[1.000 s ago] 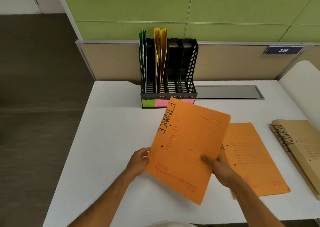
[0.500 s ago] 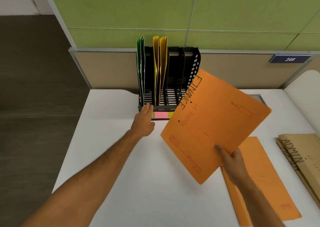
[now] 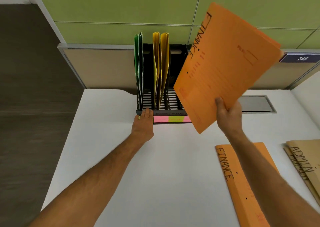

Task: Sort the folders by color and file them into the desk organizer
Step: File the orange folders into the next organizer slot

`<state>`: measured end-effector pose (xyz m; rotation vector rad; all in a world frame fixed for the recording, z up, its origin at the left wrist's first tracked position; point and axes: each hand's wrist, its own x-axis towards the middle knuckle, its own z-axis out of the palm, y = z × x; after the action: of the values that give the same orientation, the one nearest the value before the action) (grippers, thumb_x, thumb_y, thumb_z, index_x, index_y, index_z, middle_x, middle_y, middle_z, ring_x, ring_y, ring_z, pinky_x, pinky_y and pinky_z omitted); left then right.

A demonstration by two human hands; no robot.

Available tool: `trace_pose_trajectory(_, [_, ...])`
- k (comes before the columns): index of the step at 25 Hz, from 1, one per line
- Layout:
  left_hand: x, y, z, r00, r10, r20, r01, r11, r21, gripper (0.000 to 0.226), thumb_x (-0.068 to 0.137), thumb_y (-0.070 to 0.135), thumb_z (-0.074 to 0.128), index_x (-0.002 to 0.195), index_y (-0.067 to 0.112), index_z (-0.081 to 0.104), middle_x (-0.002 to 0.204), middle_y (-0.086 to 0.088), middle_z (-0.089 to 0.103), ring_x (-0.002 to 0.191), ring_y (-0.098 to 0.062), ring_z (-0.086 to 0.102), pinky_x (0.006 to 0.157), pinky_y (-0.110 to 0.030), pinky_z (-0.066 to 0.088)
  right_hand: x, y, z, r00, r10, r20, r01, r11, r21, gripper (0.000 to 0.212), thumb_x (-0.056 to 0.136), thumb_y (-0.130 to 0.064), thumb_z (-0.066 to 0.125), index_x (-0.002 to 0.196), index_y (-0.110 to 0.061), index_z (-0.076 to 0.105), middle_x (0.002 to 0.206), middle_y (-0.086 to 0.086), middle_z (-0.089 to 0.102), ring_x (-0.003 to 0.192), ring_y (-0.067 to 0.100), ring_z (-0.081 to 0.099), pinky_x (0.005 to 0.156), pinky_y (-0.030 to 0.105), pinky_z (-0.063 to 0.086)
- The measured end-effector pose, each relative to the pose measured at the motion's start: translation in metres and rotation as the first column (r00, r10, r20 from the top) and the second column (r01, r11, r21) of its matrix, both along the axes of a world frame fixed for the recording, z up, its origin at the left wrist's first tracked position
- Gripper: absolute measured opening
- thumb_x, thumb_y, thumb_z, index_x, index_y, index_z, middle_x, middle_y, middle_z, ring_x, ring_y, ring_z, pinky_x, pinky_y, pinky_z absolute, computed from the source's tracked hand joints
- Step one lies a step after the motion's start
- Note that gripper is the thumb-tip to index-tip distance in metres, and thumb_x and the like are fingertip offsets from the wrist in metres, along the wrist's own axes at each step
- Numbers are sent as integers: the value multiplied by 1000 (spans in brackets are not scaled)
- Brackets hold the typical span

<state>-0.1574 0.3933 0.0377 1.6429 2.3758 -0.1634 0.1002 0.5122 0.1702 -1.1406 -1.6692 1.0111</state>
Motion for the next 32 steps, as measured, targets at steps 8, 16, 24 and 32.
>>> trace_pose_trajectory(8, [1,-1,-2,999,35,22,-36,997,64,95,86,21,69,158,11,9,164,-9,15,151,-26,18,120,-49,20,-112,58,-24,981,12,195,-43,987,154,31,106,-27,45,111,0,59,84,4,60,62,11,54,59,24,44])
trace_pose_trajectory(16, [2,0,-6,999,44,15,-45,996,71,94,90,24,68,159,11,6,167,-9,9,153,-27,13,121,-49,18,-156,69,-59,986,25,164,-37,997,74,40,106,-37,38,135,-12,49,112,7,66,89,19,66,74,27,59])
trace_pose_trajectory(24, [1,1,-9,998,59,31,-61,995,79,94,90,24,69,159,13,6,167,-8,10,153,-27,14,121,-48,18,-154,56,-124,858,241,454,-201,970,-136,34,104,-15,46,136,-7,45,98,10,65,76,18,65,72,36,61])
trace_pose_trajectory(32, [0,1,0,997,49,52,-51,998,41,91,92,22,65,159,13,4,168,-7,6,154,-26,10,122,-49,15,-149,45,-114,756,435,489,-349,900,-260,29,98,-17,56,126,-11,51,93,-4,58,86,21,61,69,25,46])
